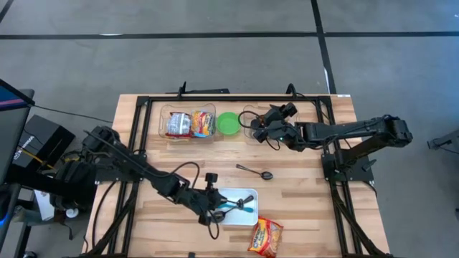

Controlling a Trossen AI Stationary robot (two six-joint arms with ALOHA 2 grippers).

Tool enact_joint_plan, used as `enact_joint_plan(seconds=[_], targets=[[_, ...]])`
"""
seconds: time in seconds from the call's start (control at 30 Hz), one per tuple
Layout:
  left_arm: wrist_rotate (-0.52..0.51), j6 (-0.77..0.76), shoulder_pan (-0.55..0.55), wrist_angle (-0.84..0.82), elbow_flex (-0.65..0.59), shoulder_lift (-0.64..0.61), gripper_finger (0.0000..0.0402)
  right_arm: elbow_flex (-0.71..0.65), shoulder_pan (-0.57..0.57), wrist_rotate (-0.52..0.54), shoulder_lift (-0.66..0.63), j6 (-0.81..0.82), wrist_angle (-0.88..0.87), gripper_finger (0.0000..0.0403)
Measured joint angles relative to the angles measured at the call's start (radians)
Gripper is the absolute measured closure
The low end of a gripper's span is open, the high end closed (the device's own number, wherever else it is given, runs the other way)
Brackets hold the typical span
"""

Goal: Pick & Place Food Item
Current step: Put the silver spoon into the white bin

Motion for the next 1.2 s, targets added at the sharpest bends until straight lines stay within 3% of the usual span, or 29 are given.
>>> enact_joint_plan(seconds=[1.2], targets=[[0.068, 0.025, 0.009, -0.109, 0.023, 0.067, 0.0372, 0.000, 0.000, 0.000, 0.000, 0.001, 0.001, 0.0074]])
